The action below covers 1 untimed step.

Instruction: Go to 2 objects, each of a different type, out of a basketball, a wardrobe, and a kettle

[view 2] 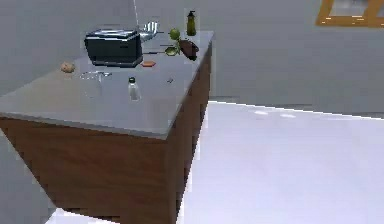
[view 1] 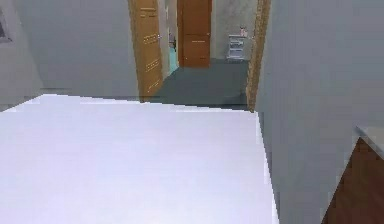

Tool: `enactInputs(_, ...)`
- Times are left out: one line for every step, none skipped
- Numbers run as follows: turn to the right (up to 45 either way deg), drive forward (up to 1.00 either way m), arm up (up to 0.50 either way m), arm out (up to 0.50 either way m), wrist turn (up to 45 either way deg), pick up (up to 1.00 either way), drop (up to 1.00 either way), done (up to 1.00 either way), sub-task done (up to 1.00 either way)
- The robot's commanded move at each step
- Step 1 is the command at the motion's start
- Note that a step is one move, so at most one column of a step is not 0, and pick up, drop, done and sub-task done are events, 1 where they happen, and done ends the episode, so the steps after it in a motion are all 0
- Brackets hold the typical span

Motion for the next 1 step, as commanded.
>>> enactInputs(0.0, 1.00, 0.00, 0.00, 0.0, 0.00, 0.00, 0.00, 0.00)
